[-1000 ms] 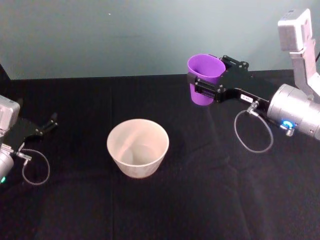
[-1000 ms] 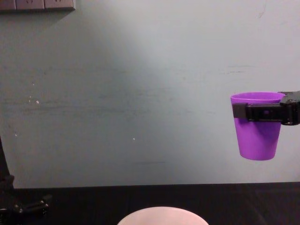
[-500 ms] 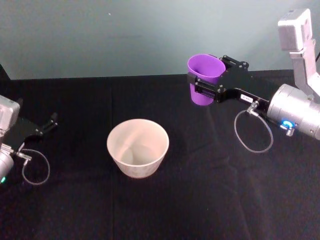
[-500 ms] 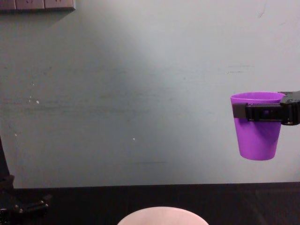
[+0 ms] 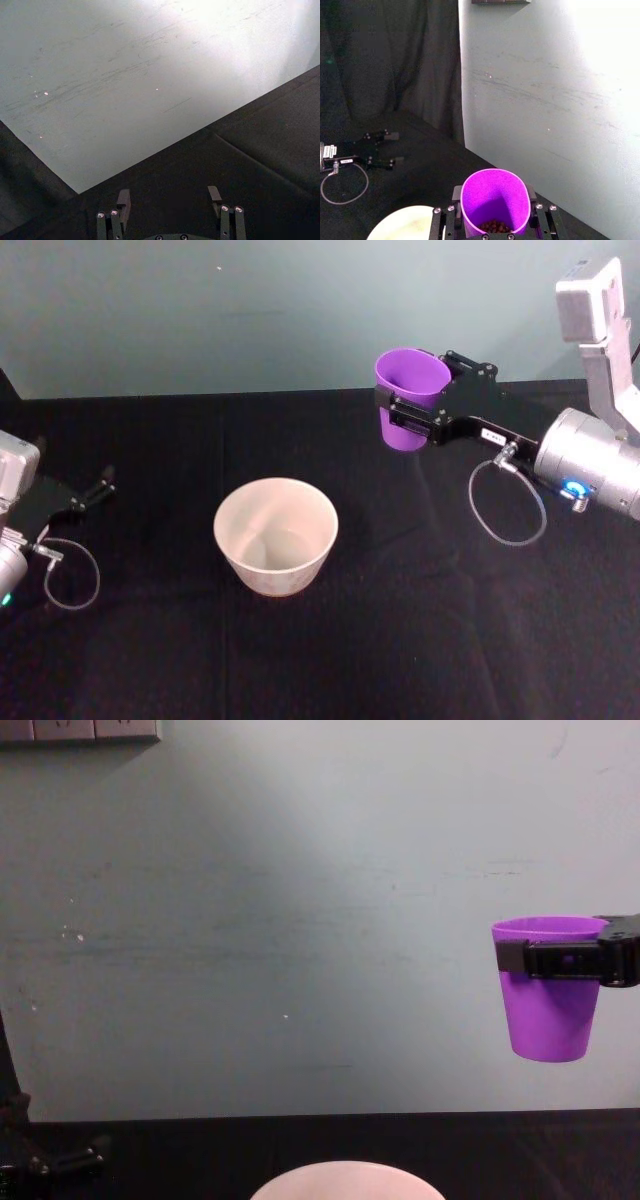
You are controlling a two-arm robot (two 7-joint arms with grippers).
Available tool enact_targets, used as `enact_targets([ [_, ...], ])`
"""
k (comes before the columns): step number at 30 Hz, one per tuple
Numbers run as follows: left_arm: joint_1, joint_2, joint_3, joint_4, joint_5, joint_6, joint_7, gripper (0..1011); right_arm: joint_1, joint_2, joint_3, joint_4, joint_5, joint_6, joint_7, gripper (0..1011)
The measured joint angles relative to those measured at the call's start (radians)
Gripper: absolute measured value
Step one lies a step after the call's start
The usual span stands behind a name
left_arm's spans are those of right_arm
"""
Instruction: Pick up the cup and pour the mung beans from the cup into the bowl.
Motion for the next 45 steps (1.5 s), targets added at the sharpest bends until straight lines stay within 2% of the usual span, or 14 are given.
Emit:
enact_targets([
  [45, 0.0, 0.0, 0.0, 0.0, 0.0, 0.0, 0.0, 1000, 0.0, 0.0, 0.0, 0.0, 0.0, 0.0, 0.0, 723],
])
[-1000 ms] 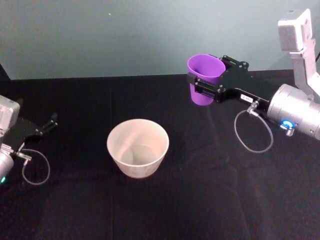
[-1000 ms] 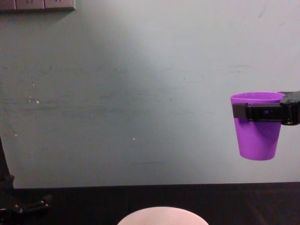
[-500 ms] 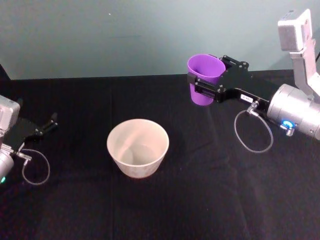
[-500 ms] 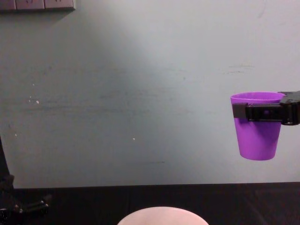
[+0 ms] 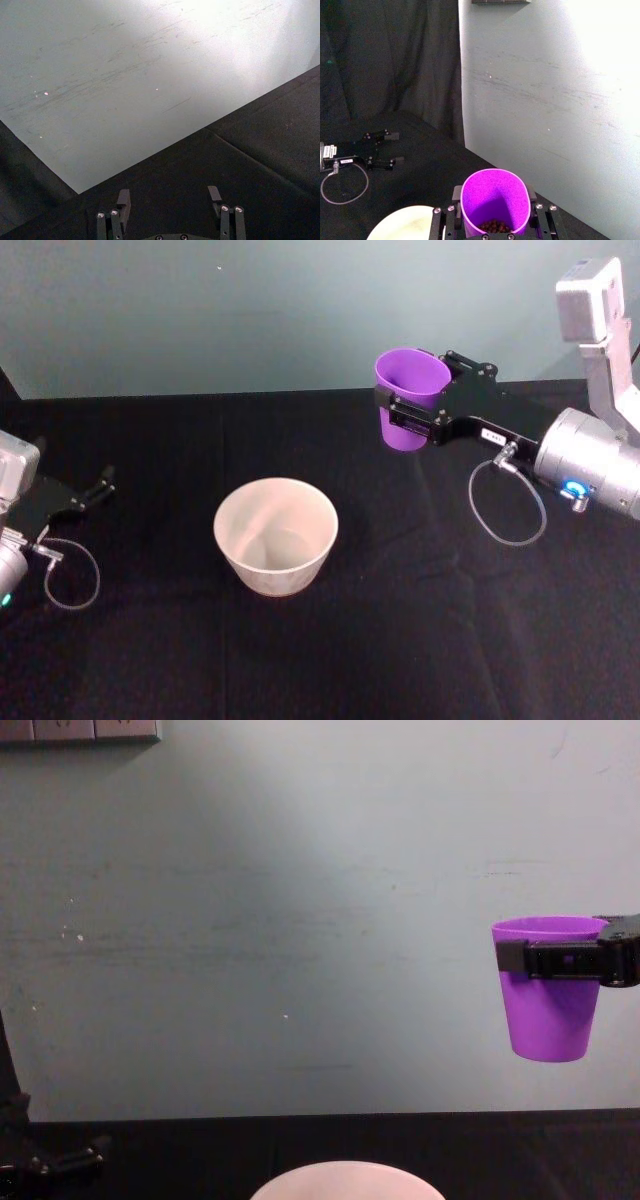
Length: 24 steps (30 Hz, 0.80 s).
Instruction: Pick up the cup and pour the mung beans from the cup into the bowl.
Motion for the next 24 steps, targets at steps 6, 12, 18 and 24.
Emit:
enact_targets([
  [6, 0.0, 0.0, 0.0, 0.0, 0.0, 0.0, 0.0, 1000, 0.0, 0.0, 0.0, 0.0, 0.0, 0.0, 0.0, 722],
  [12, 0.0, 0.0, 0.0, 0.0, 0.0, 0.0, 0.0, 1000, 0.0, 0.0, 0.0, 0.0, 0.0, 0.0, 0.0, 722],
  [18, 0.0, 0.0, 0.0, 0.0, 0.0, 0.0, 0.0, 1000, 0.0, 0.0, 0.0, 0.0, 0.0, 0.0, 0.0, 722],
  [24, 0.0, 0.0, 0.0, 0.0, 0.0, 0.0, 0.0, 1000, 0.0, 0.0, 0.0, 0.0, 0.0, 0.0, 0.0, 723],
])
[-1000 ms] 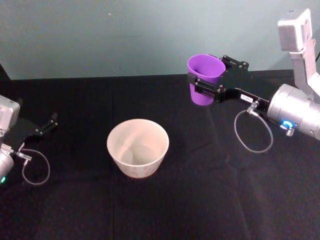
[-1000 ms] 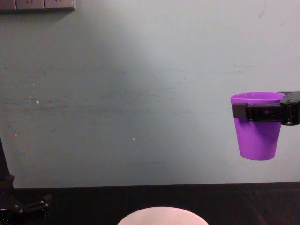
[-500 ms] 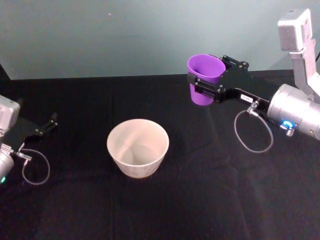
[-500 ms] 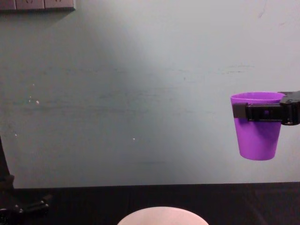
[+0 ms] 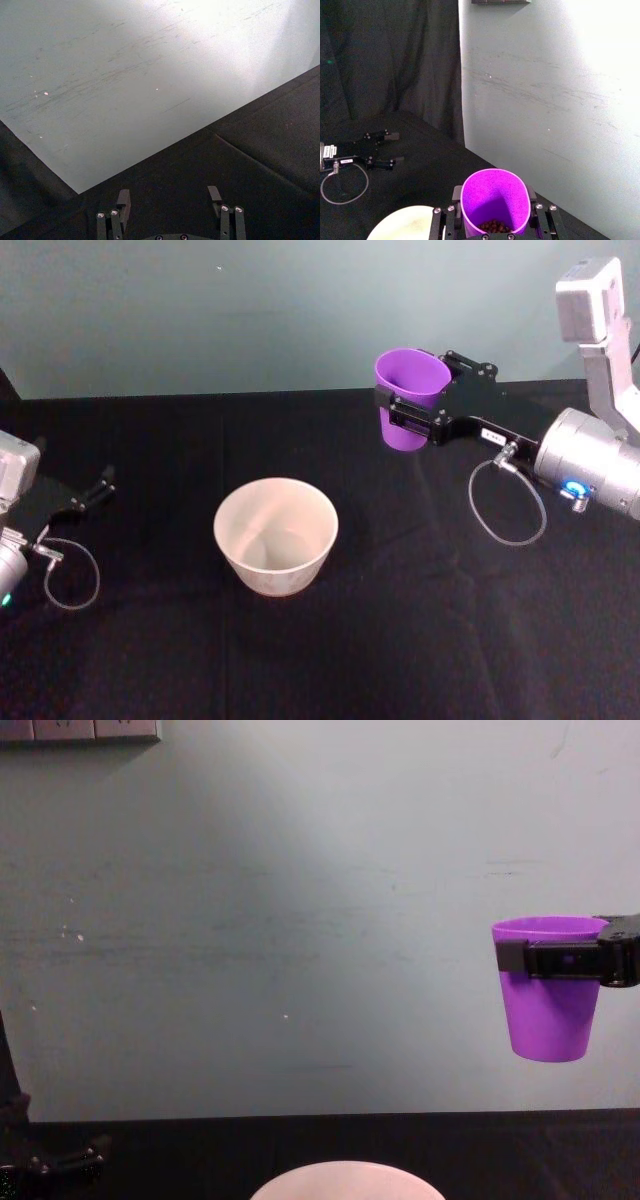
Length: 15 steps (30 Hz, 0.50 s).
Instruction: Pick up the cup and pour the mung beans from the cup into the bowl.
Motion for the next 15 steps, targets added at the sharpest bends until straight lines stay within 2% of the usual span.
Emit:
enact_targets([
  [15, 0.0, 0.0, 0.0, 0.0, 0.0, 0.0, 0.0, 1000, 0.0, 0.0, 0.0, 0.0, 0.0, 0.0, 0.0, 722],
])
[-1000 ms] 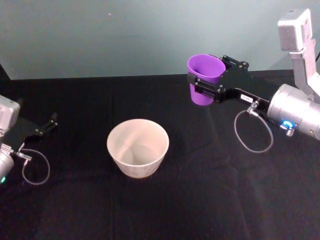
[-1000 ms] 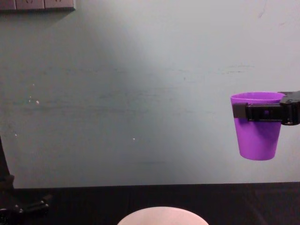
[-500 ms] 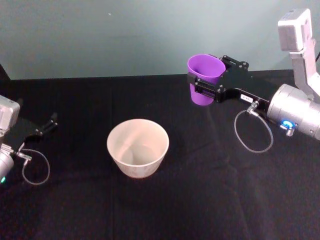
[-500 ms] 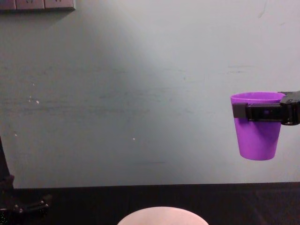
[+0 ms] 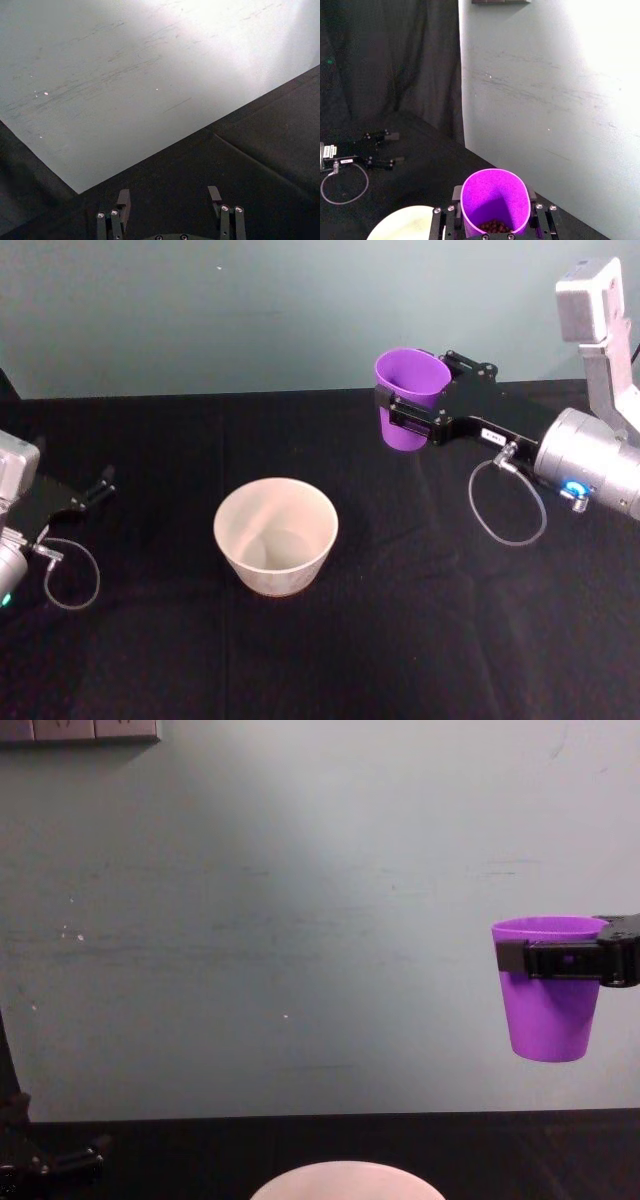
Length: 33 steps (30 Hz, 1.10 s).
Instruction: Pick up the cup and pour the mung beans from the cup into the bowl.
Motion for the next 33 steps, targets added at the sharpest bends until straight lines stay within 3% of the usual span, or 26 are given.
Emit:
enact_targets([
  [33, 0.0, 0.0, 0.0, 0.0, 0.0, 0.0, 0.0, 1000, 0.0, 0.0, 0.0, 0.0, 0.0, 0.0, 0.0, 722],
])
